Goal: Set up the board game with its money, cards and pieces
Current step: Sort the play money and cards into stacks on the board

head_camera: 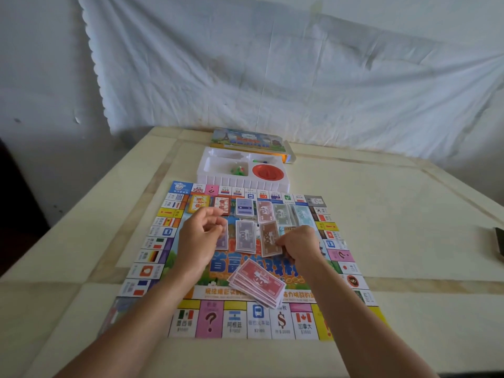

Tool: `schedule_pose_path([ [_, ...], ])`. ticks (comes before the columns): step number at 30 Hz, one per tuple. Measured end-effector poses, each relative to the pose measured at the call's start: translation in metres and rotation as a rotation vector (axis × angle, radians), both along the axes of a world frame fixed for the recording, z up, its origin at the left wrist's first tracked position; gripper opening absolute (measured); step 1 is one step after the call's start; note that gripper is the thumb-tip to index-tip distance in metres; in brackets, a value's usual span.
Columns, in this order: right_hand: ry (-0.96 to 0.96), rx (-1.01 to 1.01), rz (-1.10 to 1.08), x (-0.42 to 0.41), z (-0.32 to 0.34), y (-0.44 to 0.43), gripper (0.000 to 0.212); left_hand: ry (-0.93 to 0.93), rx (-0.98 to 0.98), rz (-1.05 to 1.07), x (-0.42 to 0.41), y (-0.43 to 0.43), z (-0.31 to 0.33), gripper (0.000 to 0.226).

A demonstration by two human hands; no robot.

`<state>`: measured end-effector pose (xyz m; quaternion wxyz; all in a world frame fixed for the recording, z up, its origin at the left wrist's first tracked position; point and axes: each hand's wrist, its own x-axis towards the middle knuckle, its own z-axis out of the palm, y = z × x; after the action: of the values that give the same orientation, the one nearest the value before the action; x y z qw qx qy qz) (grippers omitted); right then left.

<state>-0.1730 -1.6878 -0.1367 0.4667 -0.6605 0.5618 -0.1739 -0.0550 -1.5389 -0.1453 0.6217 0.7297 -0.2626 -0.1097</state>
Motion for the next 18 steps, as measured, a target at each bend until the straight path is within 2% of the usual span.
schedule_pose_path([
  [3,0.144,-0.147,0.012,0.007,-0.006,0.003,0.005,-0.007,0.001,-0.001,0.001,0.003,-0.004,0.026],
  [9,0.305,-0.332,0.13,0.007,-0.007,0.011,0.011,0.001,0.004,-0.024,0.001,0.005,-0.007,0.024],
  [18,0.368,-0.37,0.211,0.004,-0.001,0.015,0.004,-0.056,0.036,-0.066,-0.002,0.007,-0.001,0.023],
])
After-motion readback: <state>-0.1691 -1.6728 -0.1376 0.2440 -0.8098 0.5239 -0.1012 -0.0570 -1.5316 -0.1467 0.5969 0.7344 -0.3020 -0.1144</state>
